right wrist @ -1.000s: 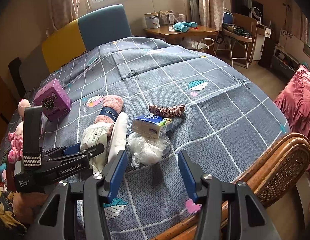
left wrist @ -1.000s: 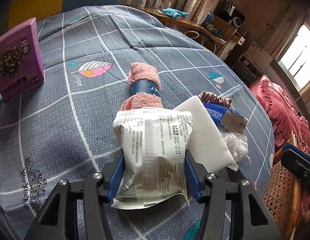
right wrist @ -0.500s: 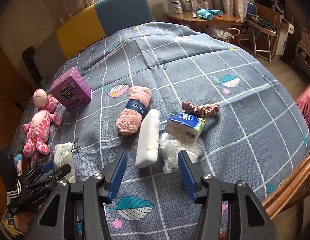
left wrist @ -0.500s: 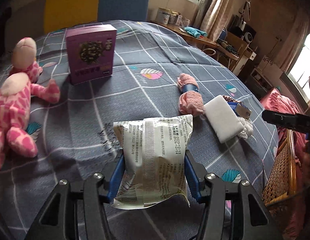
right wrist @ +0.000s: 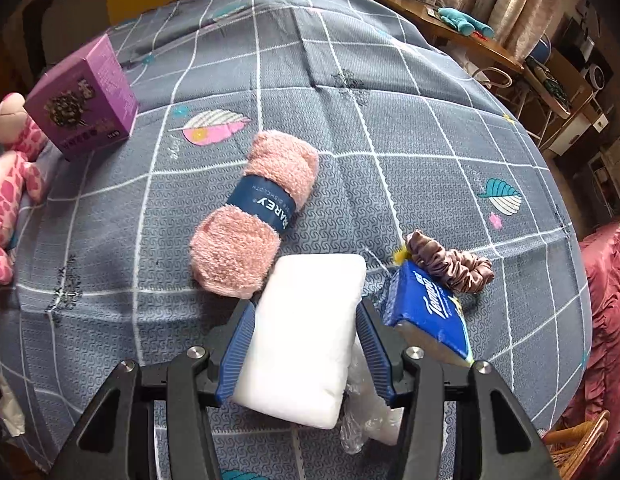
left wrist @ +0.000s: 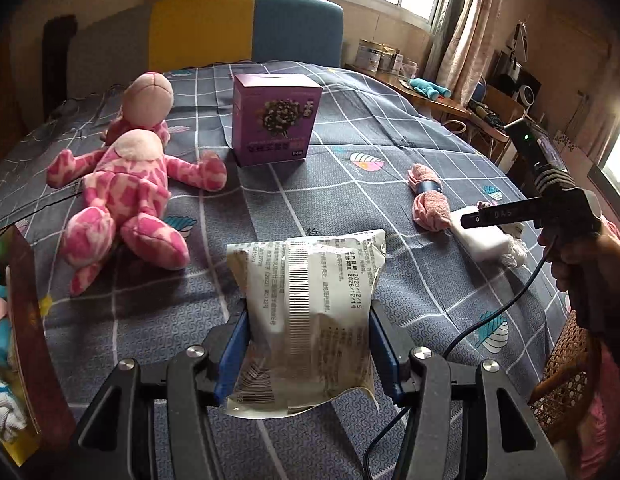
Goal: Organize soft objects
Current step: 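Grasp the white foam block with the right gripper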
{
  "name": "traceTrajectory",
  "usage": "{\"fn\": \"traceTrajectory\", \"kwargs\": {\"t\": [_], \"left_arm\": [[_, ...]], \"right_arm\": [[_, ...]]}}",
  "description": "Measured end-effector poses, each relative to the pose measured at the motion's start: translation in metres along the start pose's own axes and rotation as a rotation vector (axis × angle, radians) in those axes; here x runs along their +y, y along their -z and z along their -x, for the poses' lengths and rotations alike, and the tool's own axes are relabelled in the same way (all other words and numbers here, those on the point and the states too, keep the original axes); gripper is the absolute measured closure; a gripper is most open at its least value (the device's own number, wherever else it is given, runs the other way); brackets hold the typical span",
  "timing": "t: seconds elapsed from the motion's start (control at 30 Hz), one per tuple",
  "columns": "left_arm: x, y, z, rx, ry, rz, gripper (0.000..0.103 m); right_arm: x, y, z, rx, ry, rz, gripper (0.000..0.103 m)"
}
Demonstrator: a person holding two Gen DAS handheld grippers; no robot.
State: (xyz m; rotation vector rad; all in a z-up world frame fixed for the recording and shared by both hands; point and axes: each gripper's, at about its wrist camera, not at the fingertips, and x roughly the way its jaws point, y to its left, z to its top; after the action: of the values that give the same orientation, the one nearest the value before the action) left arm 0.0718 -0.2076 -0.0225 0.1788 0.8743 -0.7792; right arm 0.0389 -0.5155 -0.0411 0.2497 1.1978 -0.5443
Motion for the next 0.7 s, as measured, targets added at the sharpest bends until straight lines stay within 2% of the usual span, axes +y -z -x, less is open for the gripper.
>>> {"fn": "traceTrajectory", "kwargs": {"t": [0.03, 0.13, 0.17, 0.2, 0.27, 0.4, 0.47, 0.53, 0.63, 0.7], "left_arm": [[0.002, 0.001, 0.002, -0.003, -0.007, 0.003, 0.046], [0.007, 0.002, 0.009, -0.013, -0.049, 0.01, 0.046], [0.008, 0.002, 0.01, -0.013, -0.057, 0.013, 0.046], [0.009, 0.003, 0.012, -0.014, -0.062, 0.019, 0.046], [0.011, 0.004, 0.016, -0.019, -0.073, 0.027, 0.046], [0.012, 0.005, 0.023, -0.035, -0.102, 0.024, 0.046], [0.012, 0.005, 0.028, -0.044, -0.115, 0.022, 0.046], [0.014, 0.006, 0.033, -0.055, -0.133, 0.023, 0.046], [0.019, 0.006, 0.041, -0.073, -0.158, 0.03, 0.046], [0.023, 0.007, 0.049, -0.091, -0.184, 0.037, 0.046]], "right_arm": [[0.0, 0.001, -0.005, 0.013, 0.002, 0.001, 0.05], [0.0, 0.007, -0.011, 0.03, 0.005, 0.0, 0.063], [0.0, 0.008, -0.008, 0.013, 0.018, 0.007, 0.075], [0.001, 0.01, -0.003, -0.004, 0.026, 0.015, 0.083], [0.004, 0.016, 0.008, -0.038, 0.012, 0.026, 0.09], [0.012, 0.023, 0.043, -0.118, -0.044, 0.037, 0.092], [0.021, 0.027, 0.063, -0.162, -0.149, 0.039, 0.092], [0.034, 0.03, 0.074, -0.168, -0.307, 0.049, 0.092], [0.064, 0.041, 0.076, -0.132, -0.496, 0.066, 0.092], [0.086, 0.048, 0.066, -0.085, -0.588, 0.077, 0.092]]}}
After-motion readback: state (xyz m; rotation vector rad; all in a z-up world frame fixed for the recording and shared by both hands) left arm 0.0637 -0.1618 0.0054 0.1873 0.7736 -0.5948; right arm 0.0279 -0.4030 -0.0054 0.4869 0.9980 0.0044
